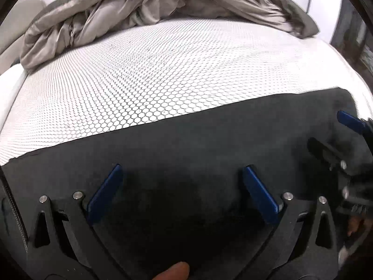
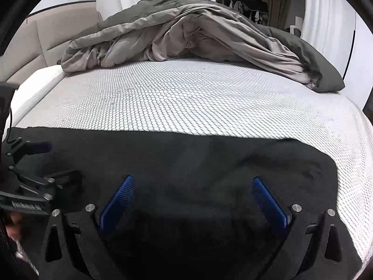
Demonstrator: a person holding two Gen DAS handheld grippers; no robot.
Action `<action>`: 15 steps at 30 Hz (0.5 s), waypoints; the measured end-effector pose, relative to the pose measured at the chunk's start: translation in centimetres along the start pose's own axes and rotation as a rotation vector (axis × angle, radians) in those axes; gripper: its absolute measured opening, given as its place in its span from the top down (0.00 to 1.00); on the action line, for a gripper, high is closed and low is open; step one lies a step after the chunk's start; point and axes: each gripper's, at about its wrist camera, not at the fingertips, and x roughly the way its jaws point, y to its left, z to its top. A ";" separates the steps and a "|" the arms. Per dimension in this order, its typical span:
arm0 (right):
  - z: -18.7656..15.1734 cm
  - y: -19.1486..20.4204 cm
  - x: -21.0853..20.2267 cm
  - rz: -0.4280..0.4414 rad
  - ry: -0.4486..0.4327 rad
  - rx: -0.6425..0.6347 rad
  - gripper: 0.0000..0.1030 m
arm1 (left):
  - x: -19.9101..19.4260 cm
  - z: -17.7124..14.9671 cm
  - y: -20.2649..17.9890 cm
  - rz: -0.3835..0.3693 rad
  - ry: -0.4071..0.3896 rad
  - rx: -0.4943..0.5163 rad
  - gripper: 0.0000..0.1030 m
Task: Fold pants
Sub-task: 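Pinch the black garment's edge with both tools, then open them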
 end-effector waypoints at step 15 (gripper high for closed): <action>-0.9 -7.7 1.2 -0.332 0.090 0.050 0.01 | 0.4 -0.3 9.4 0.081 0.039 -0.125 0.00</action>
